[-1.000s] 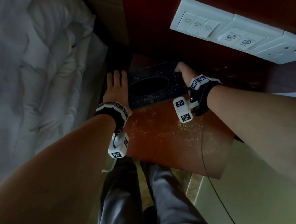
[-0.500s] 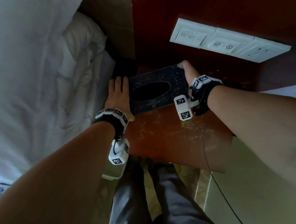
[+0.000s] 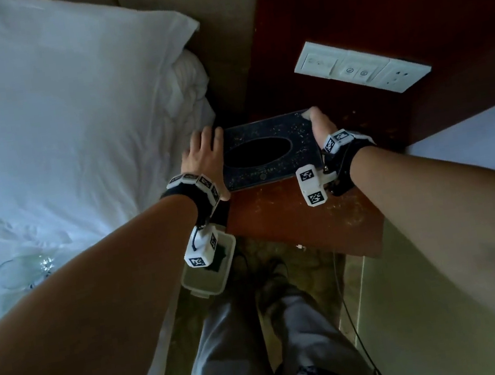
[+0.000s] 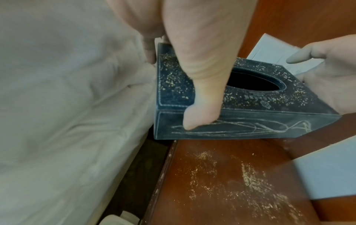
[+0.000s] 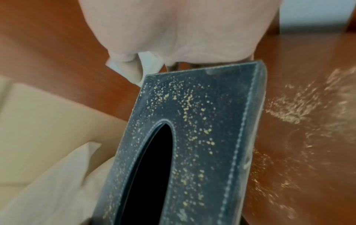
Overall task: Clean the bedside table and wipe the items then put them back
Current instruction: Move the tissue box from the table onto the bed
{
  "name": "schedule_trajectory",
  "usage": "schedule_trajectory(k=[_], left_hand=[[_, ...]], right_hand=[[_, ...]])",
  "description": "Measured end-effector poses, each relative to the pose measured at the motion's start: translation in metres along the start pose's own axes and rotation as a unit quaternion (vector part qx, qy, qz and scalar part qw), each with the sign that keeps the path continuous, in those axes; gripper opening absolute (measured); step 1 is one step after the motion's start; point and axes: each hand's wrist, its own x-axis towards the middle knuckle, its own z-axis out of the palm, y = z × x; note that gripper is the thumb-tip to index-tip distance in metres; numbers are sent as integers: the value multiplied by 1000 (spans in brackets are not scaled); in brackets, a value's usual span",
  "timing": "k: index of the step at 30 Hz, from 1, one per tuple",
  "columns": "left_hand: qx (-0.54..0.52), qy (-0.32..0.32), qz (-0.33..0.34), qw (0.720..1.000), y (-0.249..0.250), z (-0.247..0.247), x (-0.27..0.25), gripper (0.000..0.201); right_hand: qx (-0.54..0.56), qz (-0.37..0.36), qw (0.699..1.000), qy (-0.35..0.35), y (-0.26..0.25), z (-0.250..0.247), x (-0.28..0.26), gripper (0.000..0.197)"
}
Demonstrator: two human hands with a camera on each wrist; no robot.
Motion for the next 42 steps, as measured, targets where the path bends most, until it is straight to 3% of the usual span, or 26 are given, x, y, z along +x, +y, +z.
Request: schedule_trajectory(k=[9, 18, 25, 32, 36, 39, 42], left_hand=[[28, 71, -17, 997, -7, -20, -93, 143], [31, 114, -106, 987, -38, -4, -222, 144], [1, 119, -203, 972, -97, 23, -321, 140], [-70, 104, -316, 940, -154, 87, -408, 142], [-92, 92, -345, 929, -189, 123, -433, 143], [-113, 82, -349, 927, -218, 148, -437, 144], [-136, 70, -350, 924, -245, 173, -434, 142]], right_hand=[[-2, -40, 999, -1, 0, 2, -78, 41], [-83, -108, 987, -87, 9, 42, -164, 43], [-174, -163, 954, -183, -7, 128, -231, 43], [-277, -203, 903, -259, -1, 246, -288, 44], [-337, -196, 879, -276, 9, 309, -305, 45], [-331, -173, 882, -286, 12, 351, -307, 48], [-345, -124, 886, -282, 23, 391, -291, 67]])
